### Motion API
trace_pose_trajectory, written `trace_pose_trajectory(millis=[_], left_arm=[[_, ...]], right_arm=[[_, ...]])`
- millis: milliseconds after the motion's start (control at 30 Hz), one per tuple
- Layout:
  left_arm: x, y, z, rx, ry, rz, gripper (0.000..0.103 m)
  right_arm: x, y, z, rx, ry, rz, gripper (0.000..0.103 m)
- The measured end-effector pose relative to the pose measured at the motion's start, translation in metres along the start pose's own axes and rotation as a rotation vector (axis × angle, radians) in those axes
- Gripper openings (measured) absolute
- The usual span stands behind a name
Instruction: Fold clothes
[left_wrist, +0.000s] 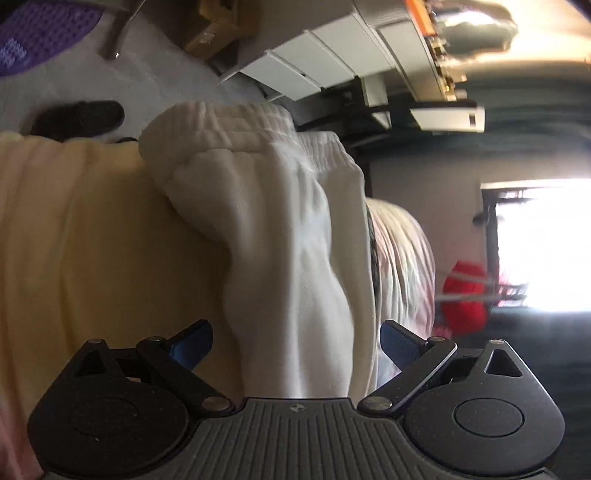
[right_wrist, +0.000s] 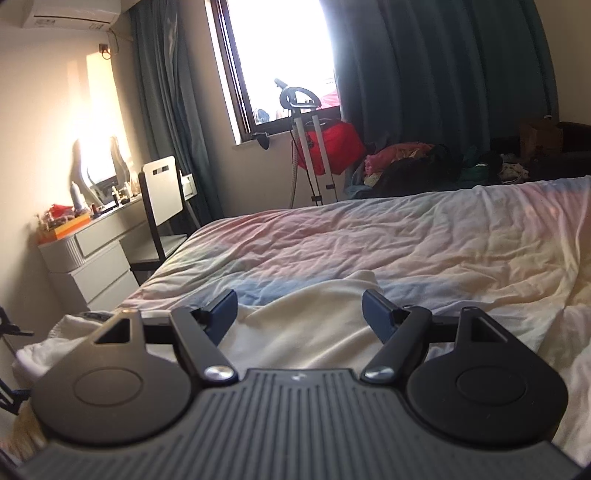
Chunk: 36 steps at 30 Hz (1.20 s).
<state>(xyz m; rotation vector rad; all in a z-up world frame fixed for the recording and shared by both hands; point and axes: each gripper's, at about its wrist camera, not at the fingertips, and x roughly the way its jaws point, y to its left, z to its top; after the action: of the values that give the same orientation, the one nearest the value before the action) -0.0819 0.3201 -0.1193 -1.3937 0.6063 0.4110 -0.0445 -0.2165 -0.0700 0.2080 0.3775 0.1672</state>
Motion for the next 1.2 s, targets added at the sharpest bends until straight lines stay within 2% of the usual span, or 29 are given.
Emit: trace_pose_trajectory(millis=[67, 133, 167, 233, 267, 300, 333, 433, 533, 567, 667, 767, 967, 1067, 1200], left_arm=[[0.013, 0.003, 0.004, 0.0, -0.022, 0.04, 0.093], [0.022, 0.001, 0.008, 0.003, -0.04, 0.011, 0.091], [0.024, -0.004, 0.011, 0.038, -0.066, 0.01, 0.088], [0.028, -0.018, 0.017, 0.139, -0.129, 0.074, 0.066], [0.03, -0.023, 0.019, 0.185, -0.159, 0.117, 0.061], [0.034, -0.026, 0.018, 0.21, -0.175, 0.146, 0.048], [0.036, -0.026, 0.018, 0.218, -0.185, 0.154, 0.041], [0.036, -0.032, 0.013, 0.256, -0.222, 0.157, 0.028], [0.028, -0.052, -0.001, 0.368, -0.3, 0.153, 0.023], [0.023, -0.061, -0.009, 0.415, -0.34, 0.141, 0.022], [0.008, -0.099, -0.046, 0.617, -0.481, 0.113, 0.022], [-0.015, -0.134, -0.089, 0.738, -0.573, 0.035, 0.021], [-0.043, -0.194, -0.185, 0.826, -0.621, -0.114, 0.019], [-0.039, -0.215, -0.242, 0.871, -0.622, -0.19, 0.019], [-0.019, -0.223, -0.328, 0.978, -0.626, -0.274, 0.019]], right_arm=[[0.006, 0.001, -0.004, -0.005, 0.022, -0.002, 0.076], [0.015, 0.003, -0.008, -0.012, 0.053, -0.001, 0.076], [0.02, 0.005, -0.011, -0.02, 0.069, 0.004, 0.076], [0.033, 0.01, -0.017, -0.038, 0.102, 0.016, 0.076], [0.04, 0.013, -0.02, -0.049, 0.12, 0.022, 0.076], [0.047, 0.016, -0.023, -0.059, 0.138, 0.029, 0.076], [0.055, 0.019, -0.026, -0.071, 0.159, 0.032, 0.076], [0.079, 0.024, -0.044, -0.116, 0.255, 0.016, 0.076], [0.103, 0.028, -0.062, -0.155, 0.347, -0.001, 0.076], [0.106, 0.026, -0.066, -0.144, 0.352, -0.01, 0.075], [0.095, 0.018, -0.057, -0.082, 0.282, -0.032, 0.076], [0.079, 0.004, -0.041, -0.015, 0.211, -0.055, 0.076], [0.04, -0.036, -0.007, 0.118, 0.076, -0.098, 0.076], [0.02, -0.056, 0.01, 0.185, 0.008, -0.12, 0.076], [0.008, -0.085, 0.024, 0.249, -0.059, -0.159, 0.076]])
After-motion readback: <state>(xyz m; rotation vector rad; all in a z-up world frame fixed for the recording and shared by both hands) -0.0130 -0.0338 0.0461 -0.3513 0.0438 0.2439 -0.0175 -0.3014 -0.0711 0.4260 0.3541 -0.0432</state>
